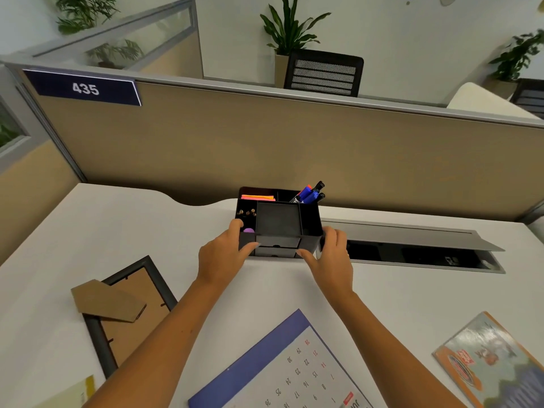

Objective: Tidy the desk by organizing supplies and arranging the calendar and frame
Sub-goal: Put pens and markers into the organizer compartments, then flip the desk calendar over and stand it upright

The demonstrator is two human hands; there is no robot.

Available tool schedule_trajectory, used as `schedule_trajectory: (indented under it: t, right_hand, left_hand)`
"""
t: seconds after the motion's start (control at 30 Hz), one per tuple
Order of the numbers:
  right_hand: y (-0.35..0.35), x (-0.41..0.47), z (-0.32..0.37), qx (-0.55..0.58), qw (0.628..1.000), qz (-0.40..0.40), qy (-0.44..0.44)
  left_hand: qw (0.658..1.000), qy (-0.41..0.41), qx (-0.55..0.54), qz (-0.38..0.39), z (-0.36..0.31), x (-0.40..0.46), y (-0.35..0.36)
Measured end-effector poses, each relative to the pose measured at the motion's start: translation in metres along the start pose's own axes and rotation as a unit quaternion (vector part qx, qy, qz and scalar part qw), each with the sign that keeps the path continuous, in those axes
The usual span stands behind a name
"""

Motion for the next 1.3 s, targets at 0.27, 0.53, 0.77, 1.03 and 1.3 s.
schedule_trajectory:
  t: [0.27,0.53,0.77,1.03,1.3]
  right_hand:
    - [-0.013,-0.087,-0.030,0.043,0.996,0.049,0.055]
    - [-0.030,-0.183,-0.068,-0.011,0.993,0.111,0.045]
    - [-0.039,-0.241,-0.086,-0.042,0.983,0.160,0.078]
    - [-0.046,-0.277,-0.093,-0.032,0.974,0.190,0.116]
    - [-0.042,-0.282,-0.097,0.019,0.957,0.200,0.207]
  left_hand:
    - [0.995,-0.062,-0.077,-0.017,-0.008,-0.091,-0.028]
    - [0.983,-0.152,-0.104,-0.014,-0.009,-0.217,-0.048]
    - [0.965,-0.216,-0.148,-0.007,-0.022,-0.289,-0.050]
    - [0.898,-0.345,-0.274,-0.021,-0.053,-0.331,-0.046]
    - [0.830,-0.448,-0.333,0.020,-0.054,-0.326,-0.047]
Point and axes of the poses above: each hand's wrist, its own x-axis towards the middle knuckle, its own y-axis out of the palm, z = x × y, the point moved 3 cm from there along x, towards the middle knuckle, and after that the axes turned 15 degrees about -x, right-handed, at the moved point
